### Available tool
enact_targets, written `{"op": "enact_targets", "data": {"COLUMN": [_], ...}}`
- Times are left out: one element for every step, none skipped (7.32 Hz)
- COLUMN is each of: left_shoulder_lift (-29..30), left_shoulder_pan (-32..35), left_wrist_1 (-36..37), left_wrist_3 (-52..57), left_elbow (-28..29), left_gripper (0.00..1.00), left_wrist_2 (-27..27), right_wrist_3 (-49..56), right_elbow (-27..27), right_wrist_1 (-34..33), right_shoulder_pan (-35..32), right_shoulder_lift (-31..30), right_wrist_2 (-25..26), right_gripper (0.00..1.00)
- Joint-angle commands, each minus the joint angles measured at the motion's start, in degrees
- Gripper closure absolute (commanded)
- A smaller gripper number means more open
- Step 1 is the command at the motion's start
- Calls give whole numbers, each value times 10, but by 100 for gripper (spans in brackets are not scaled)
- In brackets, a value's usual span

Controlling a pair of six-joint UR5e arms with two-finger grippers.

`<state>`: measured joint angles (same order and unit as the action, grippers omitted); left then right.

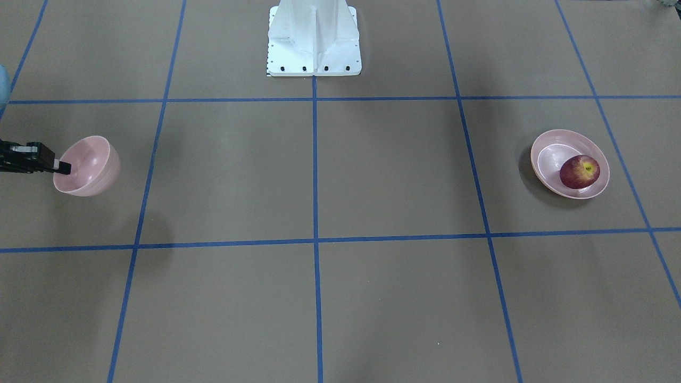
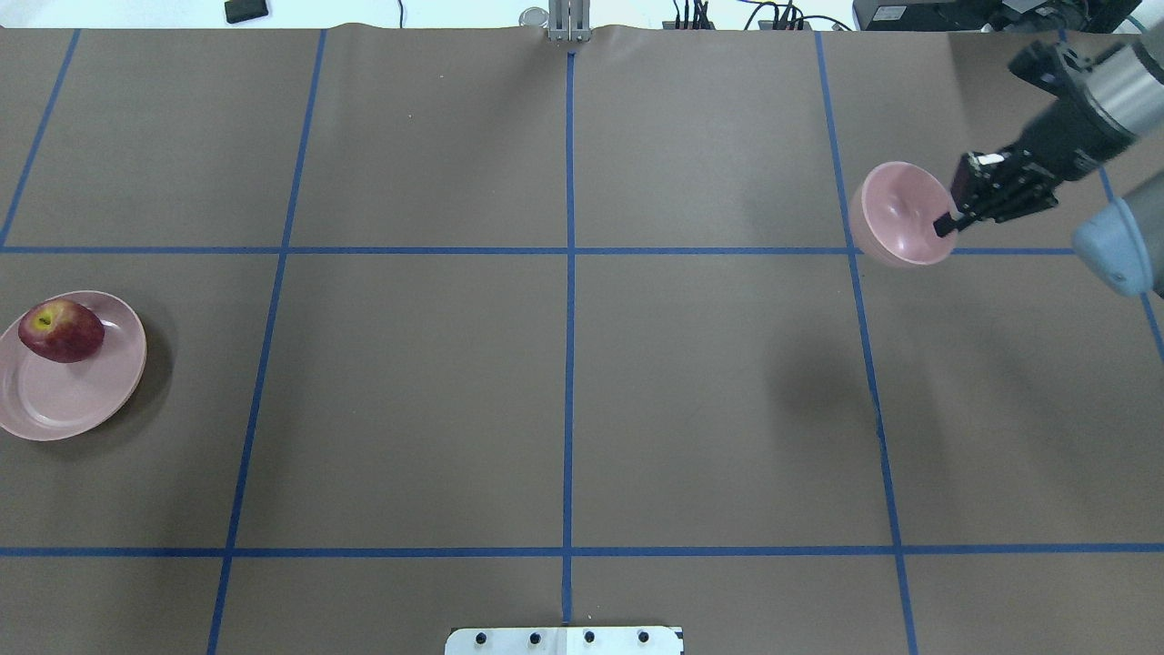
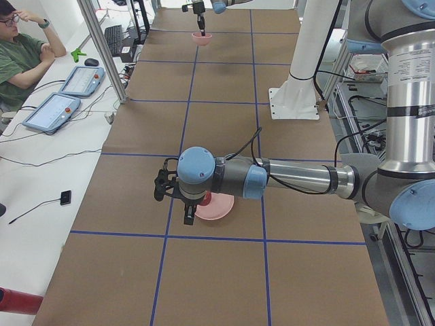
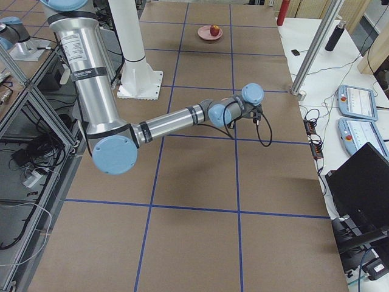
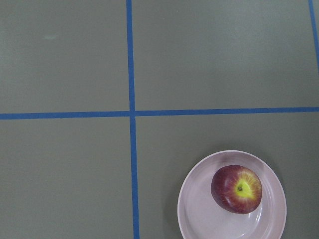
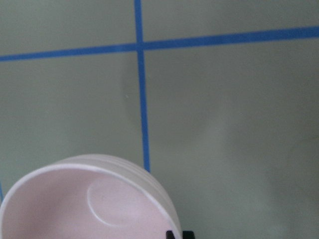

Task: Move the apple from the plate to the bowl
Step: 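Grasp the small pink bowl with the right gripper and slide it to table center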

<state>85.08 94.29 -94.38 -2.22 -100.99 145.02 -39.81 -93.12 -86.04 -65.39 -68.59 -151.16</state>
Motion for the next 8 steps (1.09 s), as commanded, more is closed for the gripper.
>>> {"op": "enact_targets", "data": {"left_shoulder_lift": [6,7,5,15,25,25,25,26], "left_shoulder_pan": [-2,-2,-2,-3,-3,-3,-4,-5], "left_wrist_1": [-2,-18,-60,-71,-71,-71,-70,-71], "left_wrist_3": [1,4,-2,-31,-39,-40,-46,-55], "left_elbow": [6,46,66,81,82,81,81,81], "left_gripper": [2,2,2,2,2,2,2,2], "left_wrist_2": [-3,2,0,-2,-2,1,1,1], "right_wrist_3": [-15,-68,-75,-78,-113,-120,-120,-120], "right_elbow": [58,89,125,162,193,210,244,249], "right_wrist_1": [-117,-113,-88,-47,1,39,50,49], "right_shoulder_pan": [62,102,129,161,183,206,225,237], "right_shoulder_lift": [168,209,239,258,276,280,300,307], "right_wrist_2": [65,91,125,133,160,195,214,228], "right_gripper": [100,100,100,100,100,100,100,100]}}
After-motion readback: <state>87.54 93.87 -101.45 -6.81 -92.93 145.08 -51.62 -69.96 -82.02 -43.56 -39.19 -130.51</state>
